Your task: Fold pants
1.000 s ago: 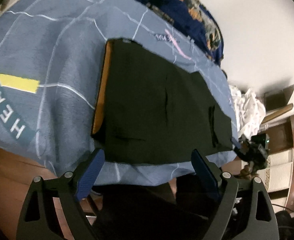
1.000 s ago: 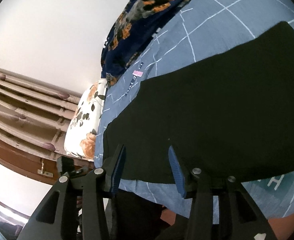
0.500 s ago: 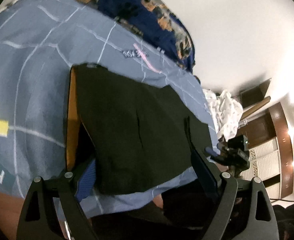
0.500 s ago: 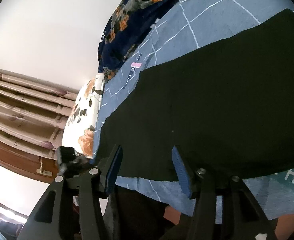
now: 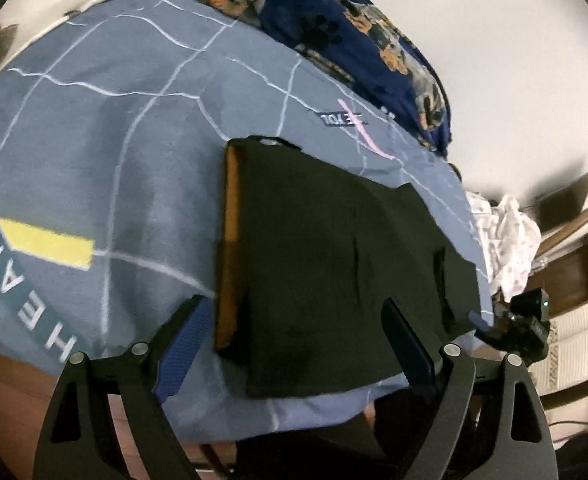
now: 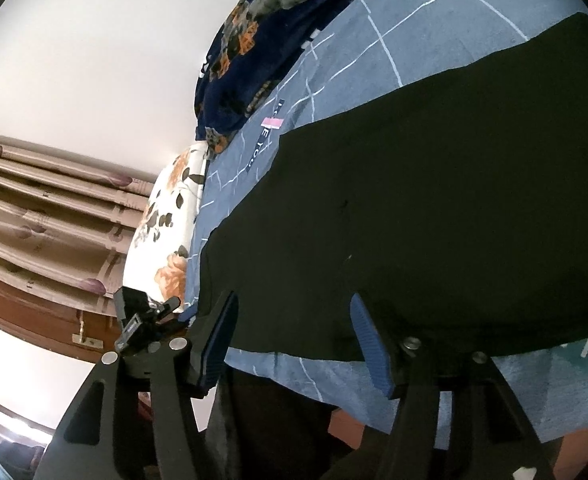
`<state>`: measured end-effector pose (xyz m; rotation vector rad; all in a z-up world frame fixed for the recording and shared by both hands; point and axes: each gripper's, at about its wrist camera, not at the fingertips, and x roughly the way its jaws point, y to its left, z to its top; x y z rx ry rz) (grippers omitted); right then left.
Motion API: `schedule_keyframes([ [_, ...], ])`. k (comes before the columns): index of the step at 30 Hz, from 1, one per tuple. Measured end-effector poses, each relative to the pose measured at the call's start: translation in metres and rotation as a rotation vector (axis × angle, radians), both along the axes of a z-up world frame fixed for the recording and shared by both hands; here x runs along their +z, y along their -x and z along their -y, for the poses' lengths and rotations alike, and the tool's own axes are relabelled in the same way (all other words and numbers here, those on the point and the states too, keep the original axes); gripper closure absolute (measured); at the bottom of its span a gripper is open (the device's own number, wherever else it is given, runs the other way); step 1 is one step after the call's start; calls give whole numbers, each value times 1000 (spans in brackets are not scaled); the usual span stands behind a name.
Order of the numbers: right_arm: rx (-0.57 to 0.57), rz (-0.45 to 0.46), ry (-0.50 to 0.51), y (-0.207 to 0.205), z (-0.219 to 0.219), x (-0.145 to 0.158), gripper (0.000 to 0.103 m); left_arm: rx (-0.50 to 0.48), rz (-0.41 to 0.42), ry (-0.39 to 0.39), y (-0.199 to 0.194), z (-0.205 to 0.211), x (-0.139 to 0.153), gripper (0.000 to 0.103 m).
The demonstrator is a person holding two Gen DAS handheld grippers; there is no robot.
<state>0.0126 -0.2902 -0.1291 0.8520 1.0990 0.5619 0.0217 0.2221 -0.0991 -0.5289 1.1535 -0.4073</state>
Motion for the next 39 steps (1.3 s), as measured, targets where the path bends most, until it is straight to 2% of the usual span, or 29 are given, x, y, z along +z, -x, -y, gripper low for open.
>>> schedule_keyframes([
  [8, 7, 1, -8, -1, -3, 1, 43, -50, -60, 62, 34, 6, -1, 16],
  [12, 49, 24, 3, -2, -15, 5, 43, -61, -102, 109, 31, 16, -8, 18],
  [13, 56, 23, 6, -2, -18, 5, 43, -67, -107, 98, 29, 20, -10, 32],
  [14, 60, 21, 7, -2, -20, 5, 43, -77, -118, 78, 28, 23, -11, 58],
  [15, 65, 19, 9, -1, -22, 5, 43, -85, -131, 39, 27, 27, -14, 75],
  [16, 68, 20, 14, -1, -23, 5, 43, -87, -137, 5, 25, 29, -15, 81],
  [21, 55, 24, 14, 0, -21, 6, 43, -95, -91, -57, 27, 35, -8, 82],
  [29, 61, 8, 18, 0, -22, 0, 43, -114, 84, -141, 22, 49, 30, 83],
  [30, 61, 6, 18, 0, -22, -1, 43, -117, 72, -143, 20, 49, 26, 83],
  [33, 58, -1, 16, 1, -22, -1, 43, -77, -40, -102, 18, 38, 1, 83],
  [39, 49, -8, -9, 1, -19, -4, 43, -36, -168, -31, 20, 21, -24, 83],
])
